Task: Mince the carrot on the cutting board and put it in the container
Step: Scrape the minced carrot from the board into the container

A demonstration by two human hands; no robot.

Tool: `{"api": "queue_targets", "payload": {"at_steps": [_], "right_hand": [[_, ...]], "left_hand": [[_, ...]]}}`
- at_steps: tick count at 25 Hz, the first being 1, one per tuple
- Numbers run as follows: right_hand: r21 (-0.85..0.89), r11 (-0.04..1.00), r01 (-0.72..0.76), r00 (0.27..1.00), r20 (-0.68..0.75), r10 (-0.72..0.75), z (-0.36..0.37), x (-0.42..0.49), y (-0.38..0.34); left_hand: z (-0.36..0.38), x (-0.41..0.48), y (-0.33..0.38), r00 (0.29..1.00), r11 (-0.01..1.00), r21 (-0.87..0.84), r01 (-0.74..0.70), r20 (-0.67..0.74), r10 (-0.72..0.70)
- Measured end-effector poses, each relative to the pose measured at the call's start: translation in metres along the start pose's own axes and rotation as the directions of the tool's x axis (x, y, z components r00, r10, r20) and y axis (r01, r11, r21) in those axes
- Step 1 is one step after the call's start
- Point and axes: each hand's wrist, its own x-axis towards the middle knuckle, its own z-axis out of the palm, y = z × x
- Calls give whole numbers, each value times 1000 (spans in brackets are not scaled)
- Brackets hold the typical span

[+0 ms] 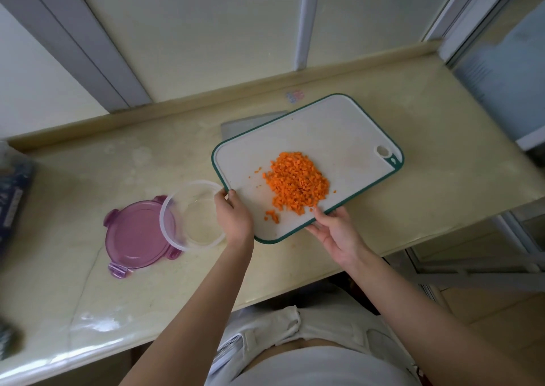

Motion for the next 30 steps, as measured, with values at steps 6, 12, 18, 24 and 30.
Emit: {"api": "queue_targets", "payload": {"at_steps": [6,12,18,24,30], "right_hand": [[-233,970,-64,992,-125,35,5,-1,7],[-956,249,157,799,-25,-601,-18,-1,5],[-892,-373,257,837,398,-376,-25,8,-4],[-858,-352,375,767,500,-402,-32,-1,-8],[-656,753,-58,799,-483,-359,-44,19,-19]], "left_hand": [[-14,2,5,987,994,-5,-105,-119,103],[-25,4,0,981,990,40,-133,-136,137],[-31,5,-4,991,994,29,-105,-75,107],[-37,8,-10,994,996,2,-94,-46,94],[-42,17,-18,989,989,38,-144,-27,145]]}}
